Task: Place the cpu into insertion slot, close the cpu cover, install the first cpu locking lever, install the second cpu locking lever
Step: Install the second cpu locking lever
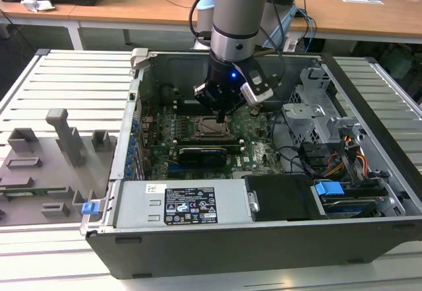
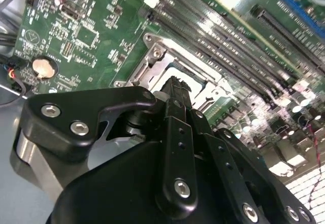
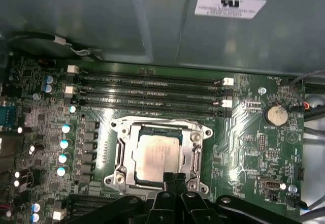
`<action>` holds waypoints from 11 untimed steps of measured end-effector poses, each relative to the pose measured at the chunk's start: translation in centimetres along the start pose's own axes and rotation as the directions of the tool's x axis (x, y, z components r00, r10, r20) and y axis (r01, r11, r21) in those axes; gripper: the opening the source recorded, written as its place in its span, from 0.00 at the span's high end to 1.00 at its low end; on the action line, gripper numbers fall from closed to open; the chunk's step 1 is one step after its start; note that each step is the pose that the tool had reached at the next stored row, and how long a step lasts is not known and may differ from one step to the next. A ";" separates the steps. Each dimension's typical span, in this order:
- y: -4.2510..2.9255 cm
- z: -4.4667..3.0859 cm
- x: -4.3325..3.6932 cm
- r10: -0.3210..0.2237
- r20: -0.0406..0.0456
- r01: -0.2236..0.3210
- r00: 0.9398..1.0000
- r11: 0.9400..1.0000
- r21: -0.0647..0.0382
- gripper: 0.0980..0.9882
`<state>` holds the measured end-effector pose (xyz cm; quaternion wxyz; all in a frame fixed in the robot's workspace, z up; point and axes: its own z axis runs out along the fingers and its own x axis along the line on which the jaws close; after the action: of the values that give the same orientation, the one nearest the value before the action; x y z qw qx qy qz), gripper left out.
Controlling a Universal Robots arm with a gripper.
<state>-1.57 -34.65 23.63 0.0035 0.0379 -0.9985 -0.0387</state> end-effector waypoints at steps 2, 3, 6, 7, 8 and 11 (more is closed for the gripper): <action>-0.37 -0.03 0.03 0.000 0.000 0.000 1.000 1.000 -0.001 0.99; -0.43 -0.03 0.04 0.000 0.000 0.000 1.000 1.000 -0.001 0.99; -0.53 -0.02 0.06 0.000 0.000 0.000 1.000 1.000 -0.002 0.99; -0.56 -0.01 0.06 0.000 0.000 0.000 1.000 1.000 -0.001 0.99; -0.61 0.00 0.07 0.000 0.000 0.000 1.000 1.000 -0.001 0.99; -0.74 0.00 0.08 0.000 0.000 0.000 1.000 1.000 -0.002 0.99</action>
<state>-1.59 -35.38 23.58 0.0036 0.0379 -0.9985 -0.0395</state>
